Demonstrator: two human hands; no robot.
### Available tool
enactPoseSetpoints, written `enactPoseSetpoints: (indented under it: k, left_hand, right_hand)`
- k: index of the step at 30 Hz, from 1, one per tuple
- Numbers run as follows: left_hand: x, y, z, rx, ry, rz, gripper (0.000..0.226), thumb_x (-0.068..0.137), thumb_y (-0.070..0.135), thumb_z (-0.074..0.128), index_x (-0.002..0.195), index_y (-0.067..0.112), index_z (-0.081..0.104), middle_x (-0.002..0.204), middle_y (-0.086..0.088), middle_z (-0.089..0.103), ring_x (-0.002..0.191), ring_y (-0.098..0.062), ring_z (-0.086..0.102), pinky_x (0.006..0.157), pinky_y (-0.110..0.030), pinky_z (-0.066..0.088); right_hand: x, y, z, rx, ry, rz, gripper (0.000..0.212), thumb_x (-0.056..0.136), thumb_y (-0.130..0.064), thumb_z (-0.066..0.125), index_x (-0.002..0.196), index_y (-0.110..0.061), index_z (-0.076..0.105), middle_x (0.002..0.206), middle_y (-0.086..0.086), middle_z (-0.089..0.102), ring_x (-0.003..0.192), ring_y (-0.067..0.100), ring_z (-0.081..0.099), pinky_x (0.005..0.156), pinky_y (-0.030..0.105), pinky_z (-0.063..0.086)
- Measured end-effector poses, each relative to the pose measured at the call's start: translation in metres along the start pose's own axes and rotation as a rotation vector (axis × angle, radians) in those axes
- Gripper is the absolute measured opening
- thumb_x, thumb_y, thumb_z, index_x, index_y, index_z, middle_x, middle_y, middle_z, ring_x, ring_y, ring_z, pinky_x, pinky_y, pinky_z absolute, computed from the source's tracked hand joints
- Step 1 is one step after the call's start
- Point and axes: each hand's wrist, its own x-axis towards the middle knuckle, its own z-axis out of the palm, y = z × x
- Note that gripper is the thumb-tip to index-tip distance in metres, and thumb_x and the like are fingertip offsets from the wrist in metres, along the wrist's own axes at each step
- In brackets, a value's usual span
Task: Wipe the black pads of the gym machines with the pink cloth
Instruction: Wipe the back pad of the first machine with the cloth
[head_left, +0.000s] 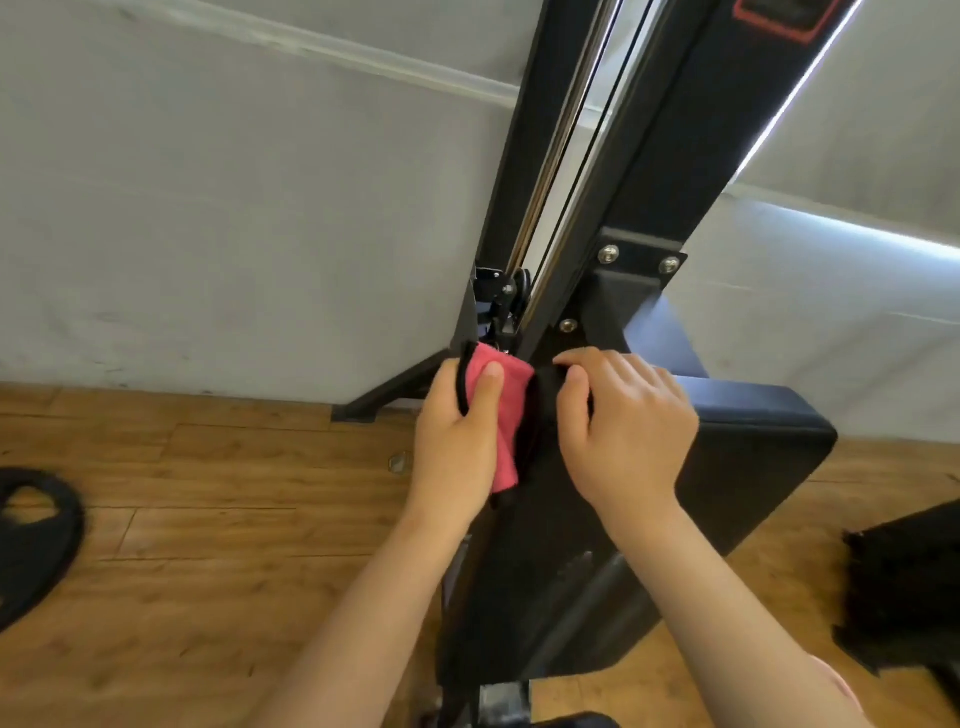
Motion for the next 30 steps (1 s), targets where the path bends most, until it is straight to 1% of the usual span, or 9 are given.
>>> enactPoseSetpoints:
  k: [3,7,9,12,15,18,23,27,30]
  left_hand:
    - [0.008,0.009,0.007,0.002,0.038,0.042,0.013,0.095,0.040,0.049,0.098,0.029,0.056,0.095,0.001,0.063,0.086,-0.009,0.062,0.076,-0.029,0.055]
    - [0.016,0.022,0.022,0.203,0.065,0.191,0.015,0.096,0.035,0.049,0.097,0.021,0.057,0.081,0.006,0.058,0.069,0.000,0.058,0.058,-0.013,0.045]
    - [0.017,0.023,0.029,0.355,0.110,0.245,0.016,0.097,0.035,0.047,0.099,0.022,0.055,0.080,0.007,0.057,0.067,-0.002,0.057,0.056,-0.014,0.044]
    - [0.014,0.021,0.034,0.437,0.165,0.294,0.012,0.098,0.037,0.044,0.096,0.025,0.049,0.078,0.008,0.055,0.065,-0.004,0.056,0.057,-0.018,0.046]
    - [0.010,0.016,0.034,0.431,0.190,0.330,0.013,0.097,0.039,0.043,0.092,0.027,0.046,0.074,0.008,0.053,0.061,-0.004,0.055,0.053,-0.017,0.045]
    - [0.008,0.009,0.031,0.353,0.182,0.346,0.018,0.095,0.042,0.040,0.093,0.025,0.048,0.074,0.007,0.055,0.062,-0.005,0.057,0.055,-0.024,0.052]
    - [0.003,-0.006,0.026,0.269,0.184,0.358,0.033,0.090,0.050,0.035,0.098,0.022,0.050,0.076,0.006,0.058,0.064,-0.006,0.059,0.058,-0.029,0.054]
    - [-0.006,-0.028,0.021,0.244,0.191,0.300,0.050,0.084,0.061,0.031,0.101,0.019,0.052,0.075,0.007,0.056,0.065,-0.007,0.058,0.057,-0.027,0.051]
    - [-0.010,-0.043,0.019,0.230,0.193,0.229,0.035,0.086,0.047,0.035,0.100,0.020,0.053,0.077,0.007,0.057,0.067,-0.008,0.060,0.058,-0.027,0.053]
  right_hand:
    - [-0.001,0.001,0.003,0.000,0.039,-0.020,0.033,0.095,-0.022,0.042,0.086,-0.017,0.073,0.077,-0.004,0.069,0.068,0.014,0.062,0.061,0.028,0.041]
    - [-0.002,0.002,0.005,-0.016,0.085,-0.041,0.034,0.093,-0.022,0.040,0.079,-0.016,0.071,0.073,-0.003,0.067,0.065,0.015,0.059,0.060,0.030,0.041]
    - [-0.003,0.002,0.007,-0.014,0.112,-0.041,0.036,0.094,-0.022,0.039,0.076,-0.016,0.071,0.071,-0.003,0.066,0.064,0.014,0.059,0.060,0.030,0.042]
    - [-0.004,0.003,0.009,-0.013,0.142,-0.044,0.037,0.095,-0.022,0.040,0.075,-0.016,0.071,0.070,-0.003,0.067,0.064,0.013,0.061,0.060,0.031,0.045]
    - [-0.003,0.003,0.010,-0.019,0.148,-0.052,0.037,0.095,-0.022,0.040,0.075,-0.017,0.071,0.070,-0.005,0.067,0.064,0.012,0.060,0.060,0.031,0.044]
    - [-0.003,0.003,0.010,-0.031,0.145,-0.057,0.038,0.095,-0.023,0.039,0.075,-0.018,0.071,0.070,-0.006,0.066,0.063,0.011,0.059,0.059,0.030,0.043]
    - [-0.004,0.003,0.009,-0.036,0.149,-0.063,0.039,0.096,-0.025,0.038,0.082,-0.020,0.074,0.075,-0.008,0.069,0.066,0.008,0.060,0.062,0.025,0.039]
    - [-0.005,0.003,0.011,-0.031,0.167,-0.055,0.040,0.097,-0.025,0.037,0.086,-0.020,0.075,0.075,-0.006,0.069,0.066,0.007,0.060,0.063,0.021,0.033]
    - [-0.005,0.003,0.011,-0.029,0.171,-0.046,0.040,0.097,-0.026,0.037,0.086,-0.020,0.075,0.075,-0.006,0.069,0.066,0.008,0.059,0.063,0.021,0.034]
